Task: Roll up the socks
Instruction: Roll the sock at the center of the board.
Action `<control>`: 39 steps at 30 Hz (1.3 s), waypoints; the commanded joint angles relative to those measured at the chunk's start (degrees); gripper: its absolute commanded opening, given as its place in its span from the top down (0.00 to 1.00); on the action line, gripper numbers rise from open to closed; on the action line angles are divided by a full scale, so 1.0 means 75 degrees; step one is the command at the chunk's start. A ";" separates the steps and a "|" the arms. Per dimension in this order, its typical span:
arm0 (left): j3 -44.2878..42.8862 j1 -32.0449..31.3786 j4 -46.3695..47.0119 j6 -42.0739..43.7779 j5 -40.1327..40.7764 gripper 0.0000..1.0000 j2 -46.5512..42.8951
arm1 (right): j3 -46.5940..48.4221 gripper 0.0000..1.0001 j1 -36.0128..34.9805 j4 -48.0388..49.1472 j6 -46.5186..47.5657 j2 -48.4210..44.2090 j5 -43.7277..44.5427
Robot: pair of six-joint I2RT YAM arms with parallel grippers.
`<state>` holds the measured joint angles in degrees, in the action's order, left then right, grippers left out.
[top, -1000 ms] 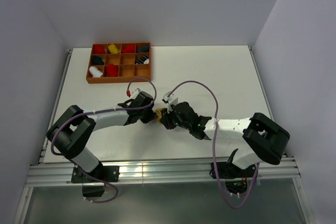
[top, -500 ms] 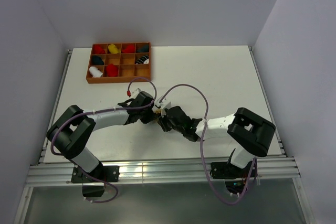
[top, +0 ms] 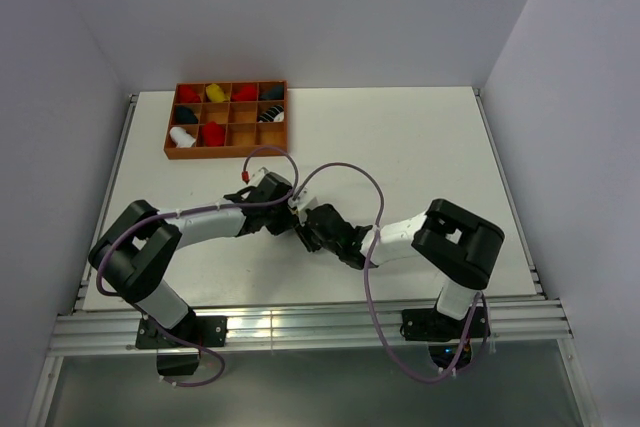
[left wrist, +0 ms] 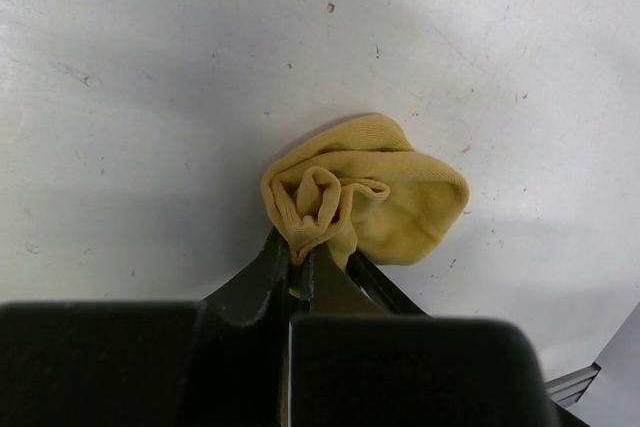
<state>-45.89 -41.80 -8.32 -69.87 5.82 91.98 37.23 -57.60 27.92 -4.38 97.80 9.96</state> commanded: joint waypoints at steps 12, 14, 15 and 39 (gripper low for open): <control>0.0270 0.0112 -0.0075 0.0128 0.0219 0.61 -0.1049 | 0.0555 1.00 0.0110 -0.0886 -0.0341 0.0390 -0.0516; 0.0422 0.0218 -0.0063 0.0128 0.0243 0.58 -0.1318 | 0.0613 1.00 0.0274 -0.1074 -0.0400 0.0355 -0.0787; 0.0458 0.0322 -0.0063 0.0116 0.0243 0.57 -0.1401 | 0.0625 1.00 0.0309 -0.1109 -0.0435 0.0331 -0.0974; 0.2438 0.1120 0.1247 0.0151 -0.0203 0.30 -0.3639 | 0.2418 1.00 0.2535 -0.2540 -0.2847 0.1678 -0.7405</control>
<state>-29.45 -33.45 -3.99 -69.19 5.76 67.37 53.43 -41.12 11.31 -18.79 107.50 -32.86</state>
